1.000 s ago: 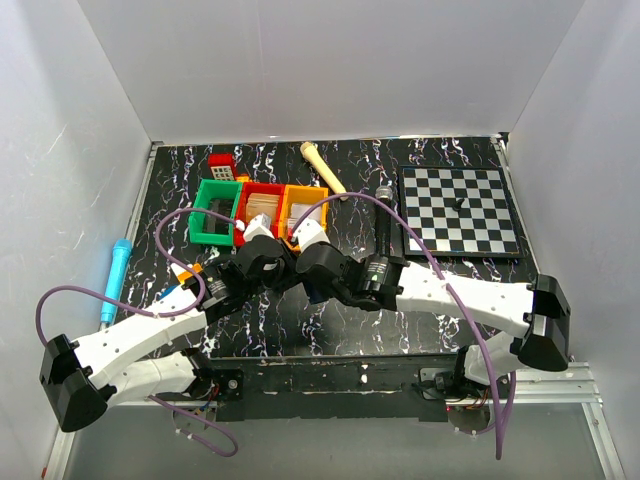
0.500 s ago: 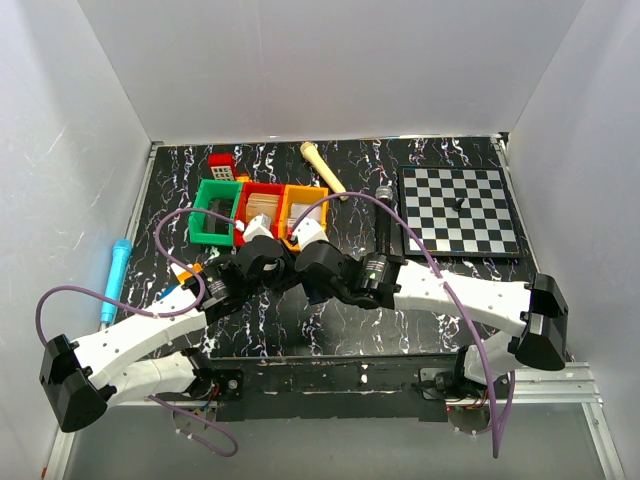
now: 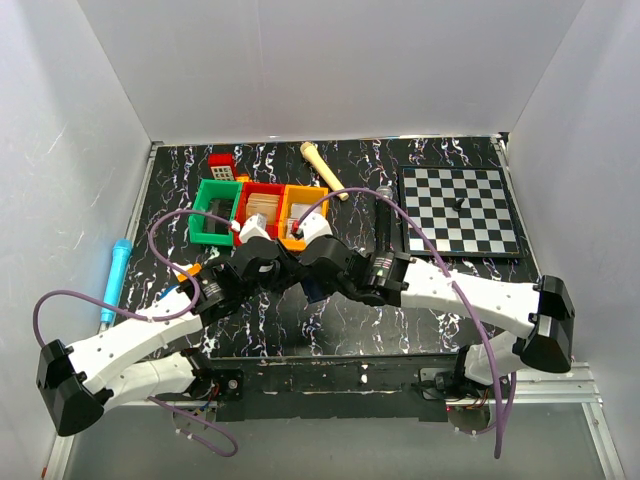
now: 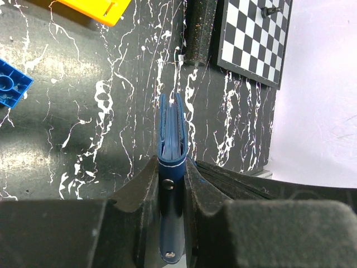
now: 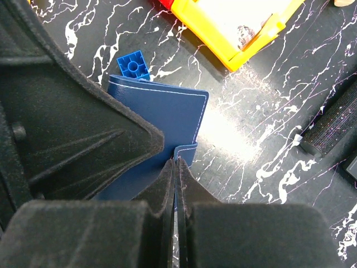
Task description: Take the credit cards out of the card holder
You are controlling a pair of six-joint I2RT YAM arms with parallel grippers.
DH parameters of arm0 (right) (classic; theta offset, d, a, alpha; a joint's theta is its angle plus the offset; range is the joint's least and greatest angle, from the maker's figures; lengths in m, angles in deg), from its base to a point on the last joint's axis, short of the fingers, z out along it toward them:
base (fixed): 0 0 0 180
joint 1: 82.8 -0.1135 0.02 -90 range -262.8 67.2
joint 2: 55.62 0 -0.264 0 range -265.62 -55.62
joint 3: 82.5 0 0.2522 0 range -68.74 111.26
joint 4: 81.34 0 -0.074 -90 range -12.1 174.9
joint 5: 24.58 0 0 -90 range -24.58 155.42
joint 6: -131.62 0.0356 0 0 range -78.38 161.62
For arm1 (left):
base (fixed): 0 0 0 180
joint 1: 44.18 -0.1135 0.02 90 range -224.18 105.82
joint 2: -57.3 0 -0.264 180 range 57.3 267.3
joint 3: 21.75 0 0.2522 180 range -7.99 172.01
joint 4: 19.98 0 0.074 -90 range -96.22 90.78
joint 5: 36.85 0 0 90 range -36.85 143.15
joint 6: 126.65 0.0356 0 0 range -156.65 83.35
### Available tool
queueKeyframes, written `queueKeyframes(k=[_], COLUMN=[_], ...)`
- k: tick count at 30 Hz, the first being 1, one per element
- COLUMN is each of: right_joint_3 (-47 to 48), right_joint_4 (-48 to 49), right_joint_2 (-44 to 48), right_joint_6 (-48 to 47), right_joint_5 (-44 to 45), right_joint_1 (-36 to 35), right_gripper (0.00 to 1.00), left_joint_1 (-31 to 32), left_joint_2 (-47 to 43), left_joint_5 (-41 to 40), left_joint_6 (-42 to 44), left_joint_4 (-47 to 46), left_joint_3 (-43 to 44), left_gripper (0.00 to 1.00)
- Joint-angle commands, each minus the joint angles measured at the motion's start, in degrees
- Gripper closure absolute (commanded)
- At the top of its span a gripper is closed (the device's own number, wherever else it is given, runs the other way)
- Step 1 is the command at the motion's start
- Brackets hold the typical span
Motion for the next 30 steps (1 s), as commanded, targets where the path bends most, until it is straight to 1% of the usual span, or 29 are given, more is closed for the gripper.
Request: queueKeyframes(k=[1, 19, 22, 25, 26, 27, 29, 30], right_joint_3=[-2.10, -3.78, -4.21, -5.00, -5.18, -5.53, -5.88, -5.97], right_joint_4=[-2.52, -1.72, -1.55, -1.46, -1.72, -1.64, -1.72, -1.90], right_joint_2=[1.83, 4.65, 5.61, 7.19, 8.15, 8.95, 11.14, 12.19], right_joint_6=[0.66, 1.89, 2.42, 2.86, 2.95, 3.04, 3.04, 2.69], right_joint_5=[3.42, 1.93, -0.44, -3.96, -4.49, -4.84, -5.19, -5.37], right_joint_1=[2.38, 4.75, 6.07, 8.09, 8.44, 8.53, 9.06, 9.15], right_gripper=[0.99, 0.99, 0.99, 0.99, 0.91, 0.80, 0.68, 0.64], left_joint_1=[0.59, 0.59, 0.59, 0.50, 0.50, 0.42, -0.02, -0.20], left_joint_2=[-3.05, -4.11, -4.46, -6.38, -7.09, -8.05, -9.20, -9.46], left_joint_5=[-0.12, -1.44, -1.44, -1.00, -0.74, -0.22, 1.97, 3.73], left_joint_6=[-0.47, -0.73, 0.05, 4.00, 5.58, 7.42, 11.38, 13.31], left_joint_4=[-0.88, 0.26, -0.44, -4.03, -5.44, -7.54, -11.15, -13.43], left_joint_3=[-0.05, -0.84, -1.10, -2.59, -3.64, -4.70, -6.55, -7.51], left_gripper=[1.00, 1.00, 1.00, 1.00, 1.00, 1.00, 1.00, 1.00])
